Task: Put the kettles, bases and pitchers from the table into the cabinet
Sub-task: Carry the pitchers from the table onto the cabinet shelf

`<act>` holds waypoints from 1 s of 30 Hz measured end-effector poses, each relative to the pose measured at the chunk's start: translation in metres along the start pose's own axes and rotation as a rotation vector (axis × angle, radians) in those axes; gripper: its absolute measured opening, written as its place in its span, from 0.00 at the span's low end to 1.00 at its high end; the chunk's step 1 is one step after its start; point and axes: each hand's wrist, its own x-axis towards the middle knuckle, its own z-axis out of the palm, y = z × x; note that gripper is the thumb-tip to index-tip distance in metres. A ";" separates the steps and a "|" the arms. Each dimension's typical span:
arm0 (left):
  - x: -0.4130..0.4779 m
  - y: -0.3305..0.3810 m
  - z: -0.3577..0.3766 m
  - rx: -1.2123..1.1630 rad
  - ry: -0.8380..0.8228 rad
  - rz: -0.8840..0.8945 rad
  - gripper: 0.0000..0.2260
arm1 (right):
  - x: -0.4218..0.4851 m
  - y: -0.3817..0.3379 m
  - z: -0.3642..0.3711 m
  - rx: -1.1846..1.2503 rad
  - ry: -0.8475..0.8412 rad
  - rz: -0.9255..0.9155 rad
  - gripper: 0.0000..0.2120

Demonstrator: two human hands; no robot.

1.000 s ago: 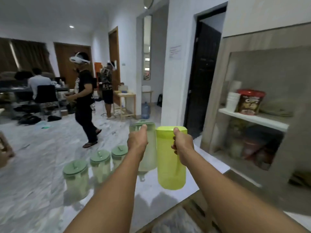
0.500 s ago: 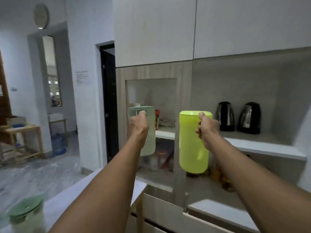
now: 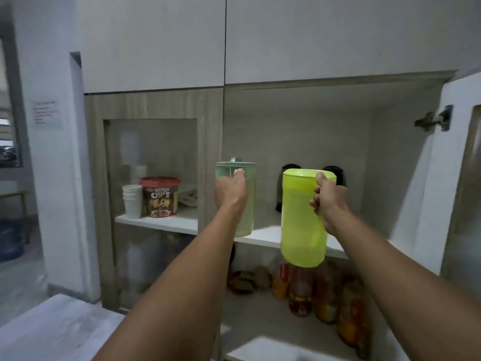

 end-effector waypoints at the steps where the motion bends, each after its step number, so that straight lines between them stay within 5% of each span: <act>1: 0.008 -0.002 0.012 0.017 0.004 0.005 0.20 | 0.013 0.004 0.002 0.006 0.001 -0.001 0.18; 15: 0.199 -0.083 0.131 0.079 -0.115 -0.099 0.21 | 0.184 0.084 0.104 -0.023 0.003 -0.009 0.19; 21: 0.262 -0.134 0.166 0.196 -0.186 -0.189 0.09 | 0.251 0.104 0.159 -0.014 -0.072 0.051 0.18; 24: 0.295 -0.154 0.183 0.283 -0.149 -0.182 0.20 | 0.287 0.118 0.187 -0.028 -0.111 0.052 0.20; 30: 0.360 -0.180 0.220 0.407 -0.079 -0.048 0.21 | 0.366 0.141 0.232 -0.062 -0.156 0.065 0.22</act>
